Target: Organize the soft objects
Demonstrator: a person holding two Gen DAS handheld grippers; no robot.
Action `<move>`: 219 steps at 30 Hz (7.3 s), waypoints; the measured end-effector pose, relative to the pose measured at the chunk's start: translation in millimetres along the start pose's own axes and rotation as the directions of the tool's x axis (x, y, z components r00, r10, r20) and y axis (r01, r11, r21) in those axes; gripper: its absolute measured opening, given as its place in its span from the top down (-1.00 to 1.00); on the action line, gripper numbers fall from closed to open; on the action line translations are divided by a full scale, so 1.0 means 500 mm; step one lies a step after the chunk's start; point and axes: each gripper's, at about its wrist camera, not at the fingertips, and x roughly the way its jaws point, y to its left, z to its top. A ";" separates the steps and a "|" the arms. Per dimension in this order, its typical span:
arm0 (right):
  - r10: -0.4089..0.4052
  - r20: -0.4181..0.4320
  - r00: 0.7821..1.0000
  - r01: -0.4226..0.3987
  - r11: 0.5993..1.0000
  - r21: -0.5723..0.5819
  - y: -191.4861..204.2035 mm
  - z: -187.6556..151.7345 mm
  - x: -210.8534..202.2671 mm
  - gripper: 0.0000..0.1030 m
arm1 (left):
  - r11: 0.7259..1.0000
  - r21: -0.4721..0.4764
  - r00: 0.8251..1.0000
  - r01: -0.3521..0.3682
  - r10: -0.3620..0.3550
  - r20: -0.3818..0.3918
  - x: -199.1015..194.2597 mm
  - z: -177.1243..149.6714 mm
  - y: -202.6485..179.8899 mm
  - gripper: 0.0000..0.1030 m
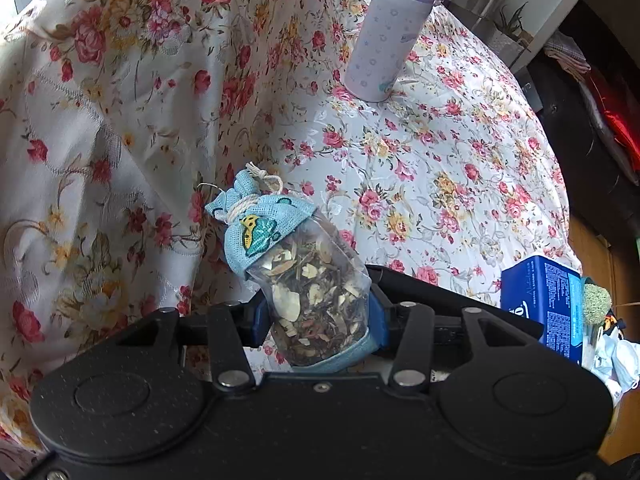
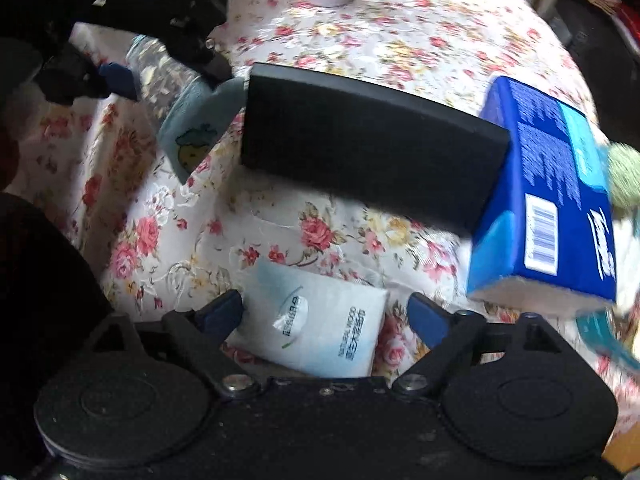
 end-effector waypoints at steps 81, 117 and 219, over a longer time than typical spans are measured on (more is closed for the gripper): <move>-0.358 0.360 0.862 0.069 0.786 0.615 -0.614 -0.125 -0.233 -0.47 | 0.855 0.470 0.973 0.219 -0.225 -0.044 -0.083 -0.140 -0.498 0.08; -0.326 0.352 0.877 0.017 0.754 0.656 -0.651 -0.140 -0.202 -0.65 | 0.844 0.515 0.988 0.151 -0.122 -0.090 -0.020 -0.209 -0.544 -0.36; -0.435 0.157 0.887 0.238 0.719 0.653 -0.601 -0.270 -0.285 -1.00 | 0.851 0.523 0.999 -0.035 0.008 0.054 -0.082 -0.325 -0.536 -0.83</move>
